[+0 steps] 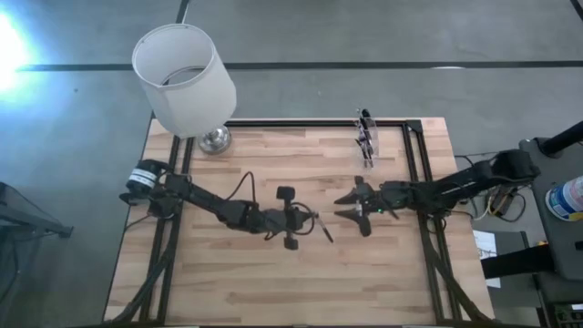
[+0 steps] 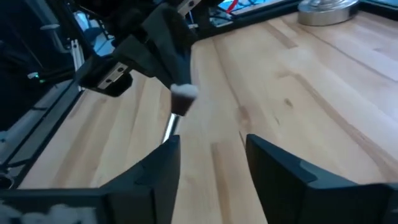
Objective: Put items in baskets/containers
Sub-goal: Put the powder brush into the transparent organizer
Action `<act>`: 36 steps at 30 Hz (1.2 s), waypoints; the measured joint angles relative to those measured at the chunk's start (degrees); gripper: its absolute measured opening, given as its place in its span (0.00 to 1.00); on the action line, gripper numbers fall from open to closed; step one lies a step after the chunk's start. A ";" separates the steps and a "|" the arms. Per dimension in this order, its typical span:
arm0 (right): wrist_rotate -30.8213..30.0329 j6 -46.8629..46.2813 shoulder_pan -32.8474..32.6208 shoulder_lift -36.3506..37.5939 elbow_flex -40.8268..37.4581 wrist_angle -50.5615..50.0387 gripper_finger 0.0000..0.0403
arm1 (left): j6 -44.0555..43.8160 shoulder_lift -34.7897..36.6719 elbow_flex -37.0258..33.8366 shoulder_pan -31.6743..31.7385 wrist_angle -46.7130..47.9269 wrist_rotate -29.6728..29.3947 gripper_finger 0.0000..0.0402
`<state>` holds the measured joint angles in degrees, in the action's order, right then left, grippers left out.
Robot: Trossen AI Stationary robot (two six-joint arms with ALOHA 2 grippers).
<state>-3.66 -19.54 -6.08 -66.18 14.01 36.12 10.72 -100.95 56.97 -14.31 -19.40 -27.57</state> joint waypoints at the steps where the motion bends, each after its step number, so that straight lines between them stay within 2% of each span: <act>1: 0.02 0.06 0.02 -2.08 1.05 0.86 0.45 | 0.00 0.00 0.06 0.10 -0.09 0.00 0.00; 8: 2.42 1.03 0.04 -13.66 8.52 2.05 0.49 | 0.00 0.02 0.13 0.64 -0.77 -0.59 0.00; 14: 2.36 0.14 0.08 -19.81 12.61 1.96 0.49 | 0.20 0.04 0.13 0.76 -1.83 -0.64 0.00; 19: 2.32 0.59 0.04 -21.98 14.41 1.94 0.40 | 0.20 0.04 0.13 0.96 -2.09 -0.64 0.00; 23: 2.32 2.00 0.04 -21.58 14.37 1.84 0.23 | -0.29 0.04 0.13 1.18 -2.00 -0.47 0.00; 26: 2.22 3.56 0.03 -20.10 13.38 1.78 0.09 | -0.97 0.39 0.11 1.33 -1.47 2.13 0.00; 32: 1.62 6.54 0.00 -15.90 11.64 0.32 0.09 | -3.51 3.25 -0.25 2.07 -1.67 5.51 0.00; 36: -2.81 9.84 0.87 -9.69 9.51 -3.59 0.09 | -6.08 7.39 -3.83 3.51 -5.03 8.18 0.00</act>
<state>-6.47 -9.70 -5.21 -75.87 23.52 32.53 4.64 -93.56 53.14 -10.79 -24.42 -19.39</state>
